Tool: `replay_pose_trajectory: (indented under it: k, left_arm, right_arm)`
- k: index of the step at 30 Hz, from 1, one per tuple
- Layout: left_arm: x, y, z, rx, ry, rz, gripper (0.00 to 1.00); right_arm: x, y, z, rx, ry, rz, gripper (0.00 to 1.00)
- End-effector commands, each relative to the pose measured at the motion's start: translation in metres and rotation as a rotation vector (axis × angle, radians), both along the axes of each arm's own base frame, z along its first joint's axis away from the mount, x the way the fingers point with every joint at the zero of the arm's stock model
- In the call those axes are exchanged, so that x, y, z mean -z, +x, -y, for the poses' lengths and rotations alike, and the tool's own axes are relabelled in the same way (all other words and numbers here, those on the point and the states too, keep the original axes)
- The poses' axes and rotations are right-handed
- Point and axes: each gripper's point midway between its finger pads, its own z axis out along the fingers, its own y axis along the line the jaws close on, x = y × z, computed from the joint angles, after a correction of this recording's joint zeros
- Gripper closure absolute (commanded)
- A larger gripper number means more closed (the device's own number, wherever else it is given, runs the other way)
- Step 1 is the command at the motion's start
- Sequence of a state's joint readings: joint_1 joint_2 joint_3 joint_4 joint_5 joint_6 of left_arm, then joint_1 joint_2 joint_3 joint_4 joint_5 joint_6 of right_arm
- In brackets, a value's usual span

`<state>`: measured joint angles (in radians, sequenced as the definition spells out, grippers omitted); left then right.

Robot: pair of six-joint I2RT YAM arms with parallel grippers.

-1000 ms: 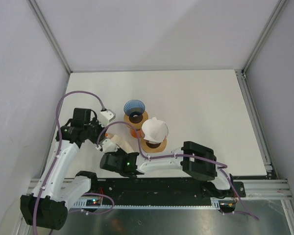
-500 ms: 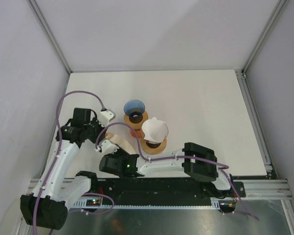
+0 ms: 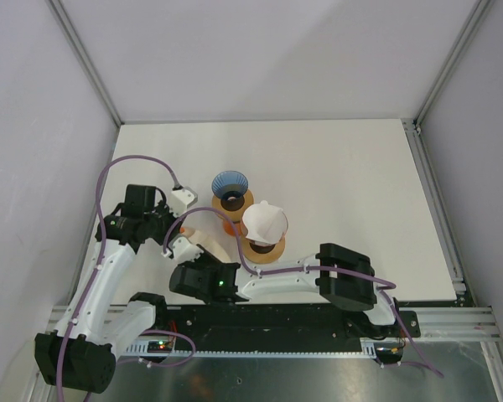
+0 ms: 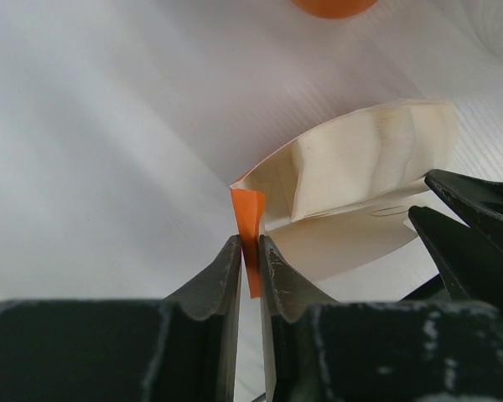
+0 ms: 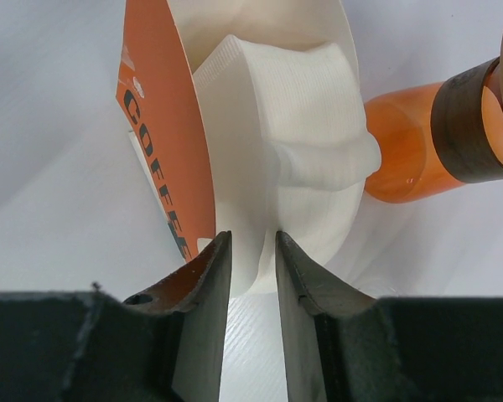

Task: Place the coffee filter in the dripper
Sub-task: Pick up the coffee filter from the coffee filter holder.

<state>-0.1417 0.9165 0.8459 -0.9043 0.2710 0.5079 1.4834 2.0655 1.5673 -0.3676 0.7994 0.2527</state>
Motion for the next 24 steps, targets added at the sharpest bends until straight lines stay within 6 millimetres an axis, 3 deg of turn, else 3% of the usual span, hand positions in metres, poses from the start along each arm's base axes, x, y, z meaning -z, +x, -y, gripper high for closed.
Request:
replay_pose_trajectory:
  k: [1, 15, 24]
  left_arm:
    - [0.002, -0.004, 0.004, 0.035, -0.011, -0.013, 0.84]
    - [0.003, -0.005, 0.004, 0.036, -0.011, -0.017, 0.84]
    - [0.004, -0.005, 0.004, 0.037, -0.011, -0.02, 0.84]
  right_arm:
    - [-0.012, 0.0, -0.006, 0.003, 0.067, -0.012, 0.68]
    - [-0.019, -0.018, -0.018, -0.054, 0.063, -0.01, 0.72]
    - [-0.01, -0.014, -0.013, -0.04, 0.047, -0.025, 0.71]
